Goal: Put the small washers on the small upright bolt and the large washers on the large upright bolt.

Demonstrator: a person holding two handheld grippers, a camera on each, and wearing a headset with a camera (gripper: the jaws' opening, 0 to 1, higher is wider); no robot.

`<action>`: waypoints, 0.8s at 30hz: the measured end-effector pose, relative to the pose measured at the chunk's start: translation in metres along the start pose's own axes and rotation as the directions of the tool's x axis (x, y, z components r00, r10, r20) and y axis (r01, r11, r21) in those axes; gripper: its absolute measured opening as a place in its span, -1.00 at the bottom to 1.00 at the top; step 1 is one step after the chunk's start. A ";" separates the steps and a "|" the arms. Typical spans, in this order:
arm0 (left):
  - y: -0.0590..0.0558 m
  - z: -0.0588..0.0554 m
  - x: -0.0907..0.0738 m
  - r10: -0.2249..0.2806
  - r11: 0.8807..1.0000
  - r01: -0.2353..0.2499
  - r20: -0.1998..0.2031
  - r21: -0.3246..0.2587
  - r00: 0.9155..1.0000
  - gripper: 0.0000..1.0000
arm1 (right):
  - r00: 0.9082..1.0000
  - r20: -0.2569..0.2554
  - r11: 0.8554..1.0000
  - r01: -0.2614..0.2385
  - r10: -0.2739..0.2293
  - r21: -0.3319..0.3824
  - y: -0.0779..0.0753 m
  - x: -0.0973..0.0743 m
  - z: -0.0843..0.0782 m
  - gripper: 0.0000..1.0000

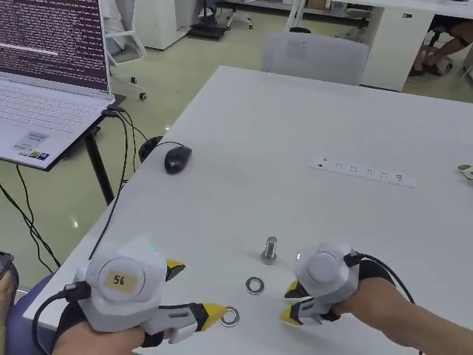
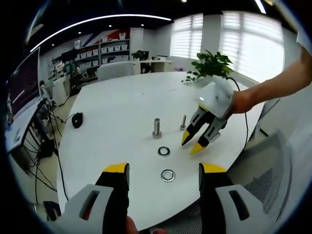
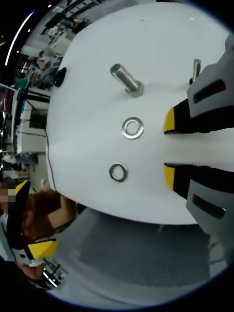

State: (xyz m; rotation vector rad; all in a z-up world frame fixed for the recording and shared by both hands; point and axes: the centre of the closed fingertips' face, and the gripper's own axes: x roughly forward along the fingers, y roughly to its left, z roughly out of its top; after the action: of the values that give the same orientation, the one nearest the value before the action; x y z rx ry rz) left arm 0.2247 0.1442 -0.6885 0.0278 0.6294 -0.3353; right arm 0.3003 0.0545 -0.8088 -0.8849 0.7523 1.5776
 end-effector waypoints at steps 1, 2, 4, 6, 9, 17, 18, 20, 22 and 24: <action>0.000 0.000 -0.001 0.000 1.000 0.000 0.000 0.000 1.000 0.14 | 1.000 0.003 1.000 -0.010 0.010 -0.005 0.003 0.003 0.004 -0.50; 0.000 0.000 -0.001 0.001 1.000 -0.001 0.000 0.001 1.000 0.14 | 1.000 0.005 1.000 -0.015 0.015 -0.014 0.006 0.007 0.010 -0.50; 0.000 0.000 -0.001 0.001 1.000 -0.001 0.002 -0.001 1.000 0.14 | 1.000 0.010 0.999 -0.027 0.027 -0.029 0.011 0.013 0.019 -0.50; 0.000 -0.001 -0.001 0.000 1.000 0.000 0.003 -0.002 1.000 0.14 | 0.999 0.019 0.998 -0.039 0.039 -0.046 0.016 0.020 0.029 -0.50; 0.000 -0.001 -0.002 -0.001 1.000 0.001 0.003 0.000 1.000 0.14 | 0.998 0.017 0.997 -0.058 0.059 -0.053 0.021 0.030 0.037 -0.50; 0.003 -0.003 -0.004 0.007 1.000 -0.007 0.006 -0.005 1.000 0.14 | 0.996 -0.002 0.989 -0.093 0.093 -0.116 0.029 0.046 0.053 -0.48; 0.002 -0.002 -0.004 0.007 1.000 -0.007 0.006 -0.005 1.000 0.14 | 0.995 -0.002 0.988 -0.095 0.096 -0.119 0.030 0.048 0.054 -0.47; 0.003 -0.002 -0.005 0.007 1.000 -0.007 0.007 -0.004 1.000 0.14 | 0.994 -0.016 0.984 -0.107 0.105 -0.143 0.033 0.051 0.056 -0.47; 0.004 -0.001 -0.006 0.009 1.000 -0.009 0.008 -0.004 1.000 0.14 | 0.993 -0.020 0.979 -0.116 0.114 -0.171 0.036 0.052 0.059 -0.46; 0.005 -0.001 -0.006 0.012 1.000 -0.012 0.009 -0.007 1.000 0.14 | 0.991 -0.072 0.965 -0.125 0.111 -0.230 0.034 0.053 0.054 -0.46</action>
State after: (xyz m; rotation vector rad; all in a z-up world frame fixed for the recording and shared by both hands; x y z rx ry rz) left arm 0.2211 0.1512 -0.6862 0.0235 0.6211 -0.3215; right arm 0.2534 0.1206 -0.8265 -1.0782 0.6795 1.7787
